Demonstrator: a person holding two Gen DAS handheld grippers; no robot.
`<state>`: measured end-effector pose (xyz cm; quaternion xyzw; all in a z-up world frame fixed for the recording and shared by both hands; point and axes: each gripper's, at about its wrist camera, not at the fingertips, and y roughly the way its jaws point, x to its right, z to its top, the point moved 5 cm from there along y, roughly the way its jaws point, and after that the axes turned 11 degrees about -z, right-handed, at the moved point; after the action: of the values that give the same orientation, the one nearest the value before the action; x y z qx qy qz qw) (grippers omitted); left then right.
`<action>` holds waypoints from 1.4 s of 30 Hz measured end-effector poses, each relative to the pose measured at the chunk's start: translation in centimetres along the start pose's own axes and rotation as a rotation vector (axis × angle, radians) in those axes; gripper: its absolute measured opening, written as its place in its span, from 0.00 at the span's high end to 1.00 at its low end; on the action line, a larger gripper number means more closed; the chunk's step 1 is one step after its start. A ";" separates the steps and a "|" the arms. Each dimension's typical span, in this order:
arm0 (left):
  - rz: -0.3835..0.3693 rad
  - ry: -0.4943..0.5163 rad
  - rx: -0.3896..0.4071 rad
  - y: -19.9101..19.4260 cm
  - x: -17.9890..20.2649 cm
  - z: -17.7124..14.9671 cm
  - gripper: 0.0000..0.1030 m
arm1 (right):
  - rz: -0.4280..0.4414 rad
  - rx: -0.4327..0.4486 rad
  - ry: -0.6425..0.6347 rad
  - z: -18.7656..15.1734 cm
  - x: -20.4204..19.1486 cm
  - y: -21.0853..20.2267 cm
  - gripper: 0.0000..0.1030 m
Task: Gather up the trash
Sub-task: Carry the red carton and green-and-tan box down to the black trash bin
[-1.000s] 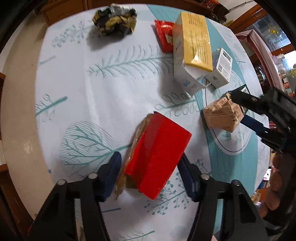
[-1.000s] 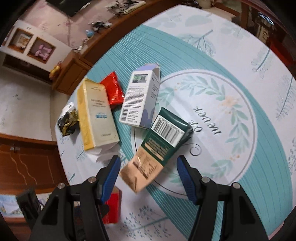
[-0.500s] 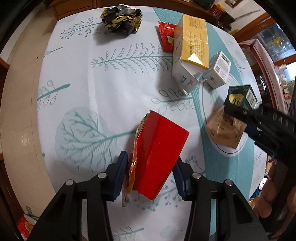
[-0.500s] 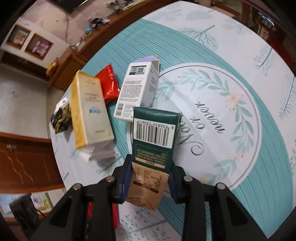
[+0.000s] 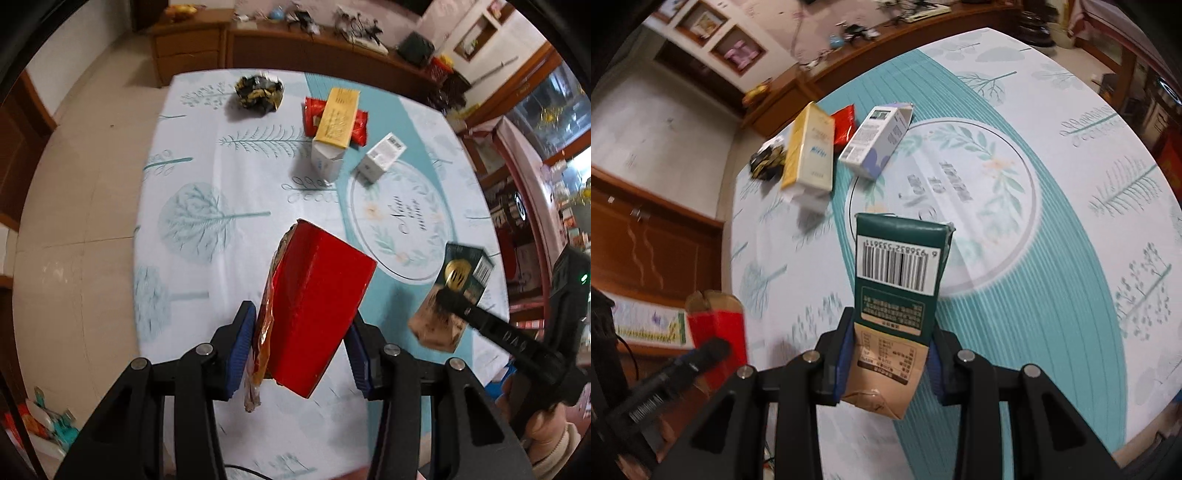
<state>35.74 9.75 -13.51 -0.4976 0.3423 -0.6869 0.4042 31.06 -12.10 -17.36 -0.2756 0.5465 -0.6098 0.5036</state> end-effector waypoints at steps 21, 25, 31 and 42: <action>0.079 -0.075 0.264 -10.5 17.2 -23.6 0.56 | 0.218 0.088 -0.301 -11.9 13.3 -14.2 0.67; 0.094 -0.030 0.242 -10.9 18.9 -26.3 0.56 | 0.218 0.089 -0.334 -15.1 14.6 -15.6 0.67; 0.091 0.007 0.180 -10.6 18.6 -29.7 0.56 | 0.195 0.042 -0.336 -19.6 15.3 -15.7 0.67; 0.059 0.046 -0.011 -3.0 13.6 -37.3 0.56 | 0.101 -0.053 -0.251 -28.2 16.3 -9.7 0.67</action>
<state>-3.17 1.41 -15.42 -0.4738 0.3697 -0.6841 0.4135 -2.53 -17.04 -18.73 -0.3350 0.5083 -0.5296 0.5907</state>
